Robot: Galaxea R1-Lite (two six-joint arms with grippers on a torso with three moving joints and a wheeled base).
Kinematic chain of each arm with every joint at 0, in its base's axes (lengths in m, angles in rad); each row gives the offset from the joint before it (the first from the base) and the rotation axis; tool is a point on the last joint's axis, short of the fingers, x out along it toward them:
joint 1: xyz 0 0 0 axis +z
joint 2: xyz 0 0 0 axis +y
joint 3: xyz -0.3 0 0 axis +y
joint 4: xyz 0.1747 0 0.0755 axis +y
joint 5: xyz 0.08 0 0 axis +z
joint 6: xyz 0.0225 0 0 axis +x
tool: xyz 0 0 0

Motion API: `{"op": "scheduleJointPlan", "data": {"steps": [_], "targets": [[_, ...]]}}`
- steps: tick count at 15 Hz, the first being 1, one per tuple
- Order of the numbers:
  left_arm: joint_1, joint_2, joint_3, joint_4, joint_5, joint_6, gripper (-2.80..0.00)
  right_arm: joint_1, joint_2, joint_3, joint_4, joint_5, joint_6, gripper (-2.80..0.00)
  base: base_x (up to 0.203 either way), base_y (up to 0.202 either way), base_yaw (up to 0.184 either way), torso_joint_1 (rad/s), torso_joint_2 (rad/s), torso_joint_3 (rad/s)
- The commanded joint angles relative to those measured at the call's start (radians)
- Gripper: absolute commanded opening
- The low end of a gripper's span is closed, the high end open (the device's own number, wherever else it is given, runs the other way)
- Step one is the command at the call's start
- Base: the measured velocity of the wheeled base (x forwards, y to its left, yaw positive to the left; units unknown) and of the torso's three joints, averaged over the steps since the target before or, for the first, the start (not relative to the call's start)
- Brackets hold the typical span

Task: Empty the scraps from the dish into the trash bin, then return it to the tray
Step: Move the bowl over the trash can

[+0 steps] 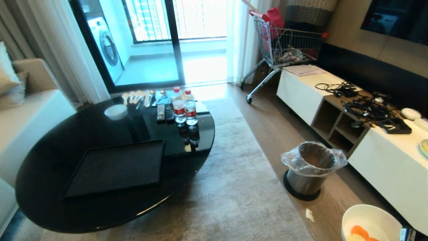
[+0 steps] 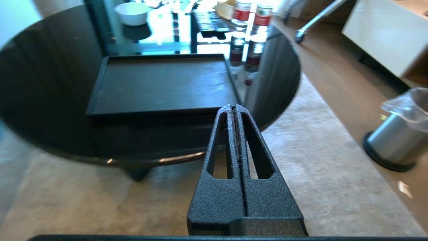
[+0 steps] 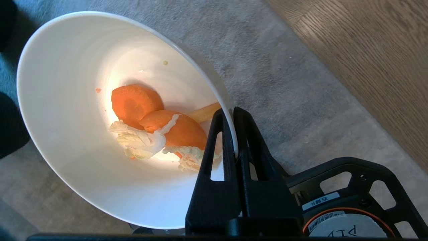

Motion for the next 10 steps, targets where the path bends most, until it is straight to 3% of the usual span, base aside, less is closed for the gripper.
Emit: {"op": "scheduleJointPlan", "data": {"steps": [1, 10], "targets": [[0.0, 0.0, 0.0, 0.0, 0.001, -0.001, -2.8, 0.0, 0.001, 0.0, 0.002, -0.001, 0.006, -2.8, -0.001, 0.012, -0.167, 0.005, 0.0, 0.002], [0.0, 0.0, 0.0, 0.0, 0.001, -0.001, -2.8, 0.0, 0.001, 0.001, 0.001, -0.002, 0.021, -2.8, 0.0, 0.011, -0.166, 0.003, 0.0, 0.003]]}}
